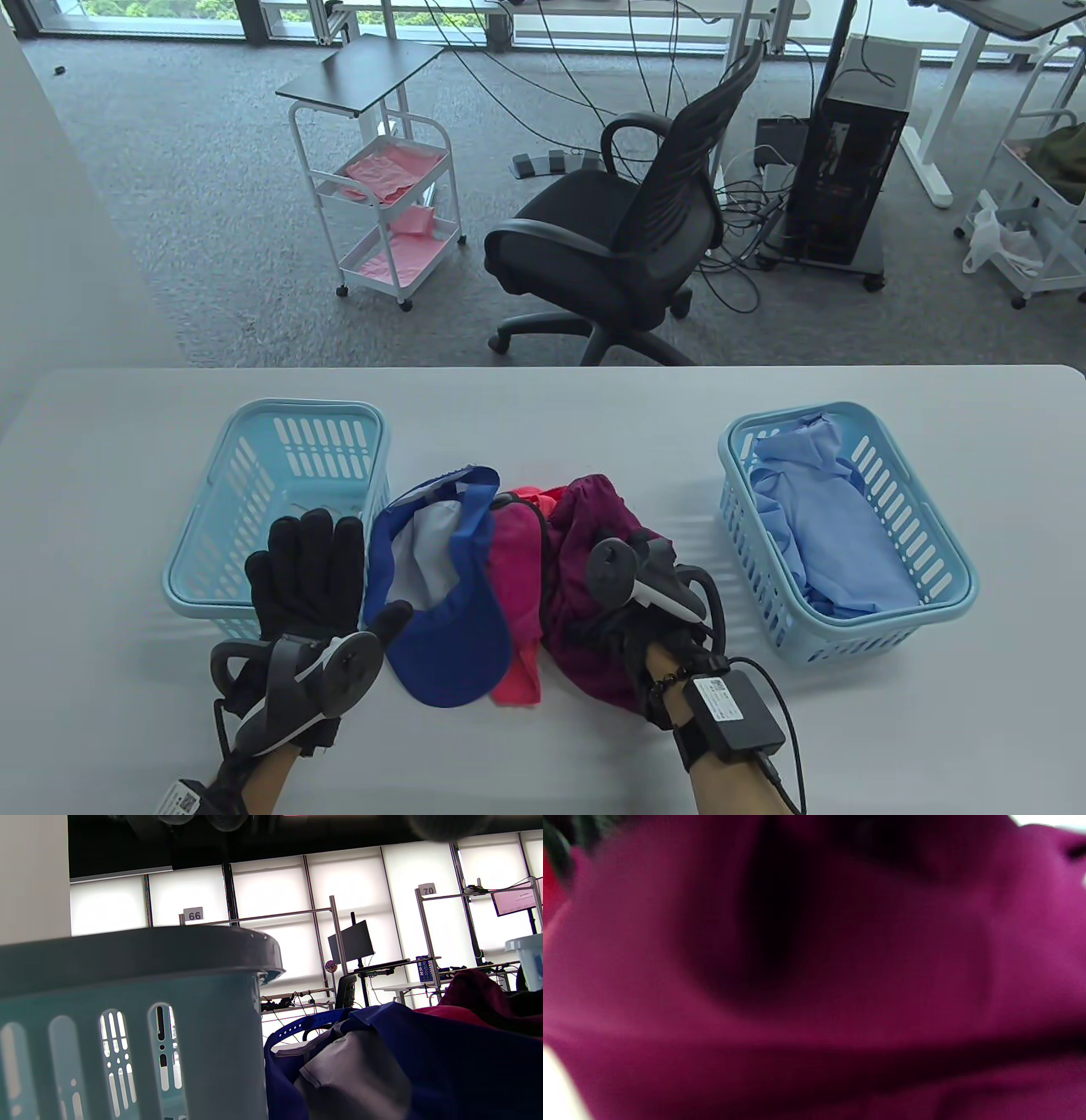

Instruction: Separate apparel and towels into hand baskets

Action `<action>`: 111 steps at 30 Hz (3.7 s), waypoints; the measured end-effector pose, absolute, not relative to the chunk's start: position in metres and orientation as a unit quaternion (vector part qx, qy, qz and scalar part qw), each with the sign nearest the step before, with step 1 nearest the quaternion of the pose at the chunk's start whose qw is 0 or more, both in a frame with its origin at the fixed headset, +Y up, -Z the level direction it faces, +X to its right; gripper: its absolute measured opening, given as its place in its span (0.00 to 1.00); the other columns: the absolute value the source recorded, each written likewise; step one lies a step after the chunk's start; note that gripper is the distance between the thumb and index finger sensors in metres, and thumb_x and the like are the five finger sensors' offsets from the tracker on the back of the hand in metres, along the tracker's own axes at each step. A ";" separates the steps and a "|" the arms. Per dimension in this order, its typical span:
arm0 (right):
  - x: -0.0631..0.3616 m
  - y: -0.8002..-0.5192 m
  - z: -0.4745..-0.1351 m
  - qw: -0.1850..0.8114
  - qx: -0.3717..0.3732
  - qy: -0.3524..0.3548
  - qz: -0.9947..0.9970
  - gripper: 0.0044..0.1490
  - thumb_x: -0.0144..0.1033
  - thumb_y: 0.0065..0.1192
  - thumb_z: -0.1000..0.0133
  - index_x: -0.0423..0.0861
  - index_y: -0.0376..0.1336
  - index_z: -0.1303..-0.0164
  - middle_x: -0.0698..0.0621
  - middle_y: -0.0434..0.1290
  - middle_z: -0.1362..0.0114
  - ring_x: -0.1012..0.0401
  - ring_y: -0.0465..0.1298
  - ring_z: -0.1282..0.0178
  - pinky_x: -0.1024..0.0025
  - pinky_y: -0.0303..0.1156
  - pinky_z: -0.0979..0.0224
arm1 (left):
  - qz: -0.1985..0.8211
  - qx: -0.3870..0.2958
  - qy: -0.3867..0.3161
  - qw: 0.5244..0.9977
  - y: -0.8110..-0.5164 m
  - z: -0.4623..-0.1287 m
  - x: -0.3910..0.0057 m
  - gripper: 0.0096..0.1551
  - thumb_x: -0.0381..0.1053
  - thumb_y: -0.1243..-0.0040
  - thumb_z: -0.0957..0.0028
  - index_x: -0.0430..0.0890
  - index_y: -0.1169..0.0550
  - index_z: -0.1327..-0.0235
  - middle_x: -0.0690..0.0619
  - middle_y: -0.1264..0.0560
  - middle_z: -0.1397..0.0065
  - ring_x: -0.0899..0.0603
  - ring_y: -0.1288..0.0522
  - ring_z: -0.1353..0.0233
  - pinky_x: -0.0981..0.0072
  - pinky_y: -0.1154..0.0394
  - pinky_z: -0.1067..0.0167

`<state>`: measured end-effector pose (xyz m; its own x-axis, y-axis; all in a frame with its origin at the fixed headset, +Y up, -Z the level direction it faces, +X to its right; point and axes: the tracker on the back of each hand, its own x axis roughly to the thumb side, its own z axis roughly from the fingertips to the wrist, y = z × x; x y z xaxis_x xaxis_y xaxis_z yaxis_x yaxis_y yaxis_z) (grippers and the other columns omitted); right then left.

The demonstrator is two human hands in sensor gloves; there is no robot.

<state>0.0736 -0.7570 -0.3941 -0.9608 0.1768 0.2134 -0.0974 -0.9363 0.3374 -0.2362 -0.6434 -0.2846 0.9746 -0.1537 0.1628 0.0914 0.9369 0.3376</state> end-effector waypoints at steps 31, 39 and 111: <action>0.106 -0.727 -0.386 0.138 0.036 -0.028 0.989 0.39 0.36 0.72 0.46 0.45 0.59 0.25 0.34 0.76 0.37 0.42 0.84 0.45 0.46 0.83 0.43 | -0.061 0.163 -0.094 0.980 -0.643 -0.285 -0.235 0.60 0.75 0.57 0.43 0.40 0.60 0.15 0.28 0.56 0.12 0.18 0.53 0.16 0.21 0.49 0.26; 0.107 -0.694 -0.373 0.135 0.024 -0.095 0.986 0.38 0.35 0.73 0.46 0.45 0.60 0.26 0.34 0.76 0.37 0.44 0.85 0.47 0.48 0.84 0.45 | -0.060 0.166 -0.093 0.980 -0.644 -0.285 -0.236 0.60 0.75 0.56 0.43 0.40 0.60 0.15 0.28 0.56 0.12 0.18 0.53 0.16 0.21 0.49 0.26; 0.266 -0.580 -0.392 0.009 -0.192 -0.187 0.963 0.39 0.34 0.70 0.44 0.46 0.56 0.23 0.32 0.70 0.31 0.40 0.81 0.40 0.43 0.78 0.38 | -0.059 0.183 -0.090 0.977 -0.640 -0.282 -0.238 0.60 0.74 0.56 0.43 0.40 0.60 0.14 0.28 0.55 0.13 0.18 0.53 0.16 0.21 0.49 0.26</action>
